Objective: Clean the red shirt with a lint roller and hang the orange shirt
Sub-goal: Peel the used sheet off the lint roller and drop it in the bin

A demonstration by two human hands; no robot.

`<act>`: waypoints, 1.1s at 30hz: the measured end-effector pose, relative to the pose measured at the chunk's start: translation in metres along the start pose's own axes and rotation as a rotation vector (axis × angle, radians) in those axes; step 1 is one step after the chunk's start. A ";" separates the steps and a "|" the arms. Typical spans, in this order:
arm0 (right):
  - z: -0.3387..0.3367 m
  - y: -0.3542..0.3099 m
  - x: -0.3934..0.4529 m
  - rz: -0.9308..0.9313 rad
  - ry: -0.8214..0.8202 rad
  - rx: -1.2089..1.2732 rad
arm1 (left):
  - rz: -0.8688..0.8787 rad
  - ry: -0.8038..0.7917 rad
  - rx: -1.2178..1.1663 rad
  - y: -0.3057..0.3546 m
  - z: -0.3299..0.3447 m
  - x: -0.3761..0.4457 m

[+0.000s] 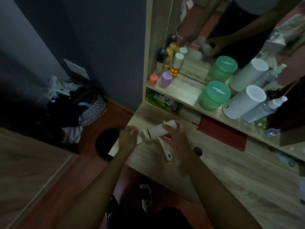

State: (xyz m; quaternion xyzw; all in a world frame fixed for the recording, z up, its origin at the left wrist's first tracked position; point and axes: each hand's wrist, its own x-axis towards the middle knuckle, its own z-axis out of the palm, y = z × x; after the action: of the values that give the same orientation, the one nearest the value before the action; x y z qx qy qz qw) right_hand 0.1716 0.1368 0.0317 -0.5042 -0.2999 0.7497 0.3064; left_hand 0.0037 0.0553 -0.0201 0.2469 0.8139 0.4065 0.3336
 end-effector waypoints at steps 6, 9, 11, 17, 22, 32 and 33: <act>0.017 0.010 -0.005 0.029 -0.003 0.015 | -0.075 -0.438 -0.314 0.047 -0.016 -0.032; 0.022 0.014 -0.013 0.098 -0.050 0.075 | -0.028 -0.399 -0.291 0.048 -0.033 -0.032; 0.020 0.017 -0.014 0.179 -0.064 0.101 | -0.005 -0.388 -0.261 0.043 -0.045 -0.028; 0.015 0.033 -0.013 0.364 -0.078 0.231 | 0.022 -0.380 -0.177 0.033 -0.064 -0.025; 0.009 0.047 -0.009 0.377 -0.097 0.233 | 0.021 -0.367 -0.143 0.027 -0.062 -0.031; -0.003 0.060 -0.011 0.454 -0.137 0.310 | 0.136 -0.363 -0.027 0.028 -0.071 -0.037; -0.002 0.060 -0.012 0.462 -0.149 0.302 | 0.147 -0.381 -0.005 0.028 -0.073 -0.037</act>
State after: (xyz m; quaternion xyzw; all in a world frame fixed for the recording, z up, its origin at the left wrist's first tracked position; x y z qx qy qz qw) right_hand 0.1681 0.0902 -0.0079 -0.4512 -0.0838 0.8709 0.1761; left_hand -0.0226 0.0097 0.0482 0.3771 0.7150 0.3777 0.4516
